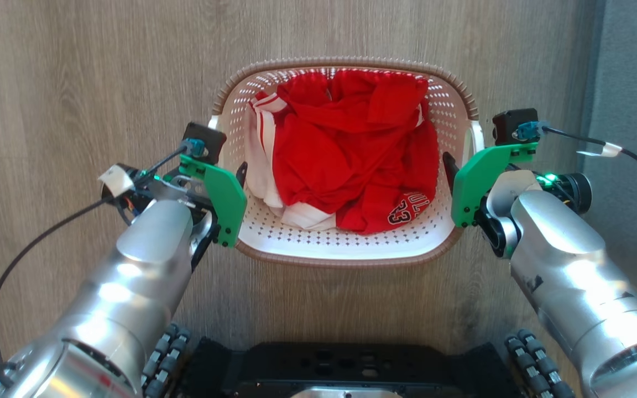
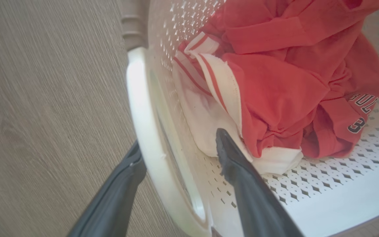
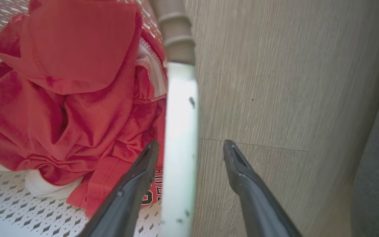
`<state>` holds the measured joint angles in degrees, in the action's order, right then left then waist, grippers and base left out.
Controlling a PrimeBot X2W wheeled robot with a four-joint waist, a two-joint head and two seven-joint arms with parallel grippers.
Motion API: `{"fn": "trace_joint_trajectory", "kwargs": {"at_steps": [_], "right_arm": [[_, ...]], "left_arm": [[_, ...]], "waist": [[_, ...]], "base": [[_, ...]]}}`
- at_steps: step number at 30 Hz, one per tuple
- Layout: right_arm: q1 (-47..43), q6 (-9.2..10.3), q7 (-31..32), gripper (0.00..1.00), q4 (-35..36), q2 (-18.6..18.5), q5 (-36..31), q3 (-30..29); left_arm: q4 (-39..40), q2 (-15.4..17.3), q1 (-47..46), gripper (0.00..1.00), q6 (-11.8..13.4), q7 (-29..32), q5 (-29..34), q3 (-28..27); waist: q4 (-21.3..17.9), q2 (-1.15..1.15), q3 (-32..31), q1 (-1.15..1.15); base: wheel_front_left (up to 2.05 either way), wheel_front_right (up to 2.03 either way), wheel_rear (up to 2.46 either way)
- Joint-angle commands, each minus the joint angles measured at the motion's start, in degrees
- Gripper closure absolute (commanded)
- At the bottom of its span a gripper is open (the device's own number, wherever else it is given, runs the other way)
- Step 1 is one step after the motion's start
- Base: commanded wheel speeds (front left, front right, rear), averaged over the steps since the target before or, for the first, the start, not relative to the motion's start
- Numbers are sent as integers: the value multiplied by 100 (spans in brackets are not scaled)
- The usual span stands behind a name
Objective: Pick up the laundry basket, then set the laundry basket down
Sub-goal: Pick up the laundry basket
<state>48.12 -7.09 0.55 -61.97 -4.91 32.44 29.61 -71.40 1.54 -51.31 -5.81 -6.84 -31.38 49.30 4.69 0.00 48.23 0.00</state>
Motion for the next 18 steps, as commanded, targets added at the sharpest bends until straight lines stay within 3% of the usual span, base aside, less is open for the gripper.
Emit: {"fn": "trace_joint_trajectory", "kwargs": {"at_steps": [1,18], "right_arm": [[-201,-40,-48,0,-17,109,60,108],[177,-40,-135,0,-418,178,321,351]], "left_arm": [[22,133,2,0,-15,23,-80,-14],[105,133,-215,0,35,170,-591,603]], "waist": [[13,0,57,0],[94,0,355,0]], "base": [[0,0,0],[0,0,0]]}}
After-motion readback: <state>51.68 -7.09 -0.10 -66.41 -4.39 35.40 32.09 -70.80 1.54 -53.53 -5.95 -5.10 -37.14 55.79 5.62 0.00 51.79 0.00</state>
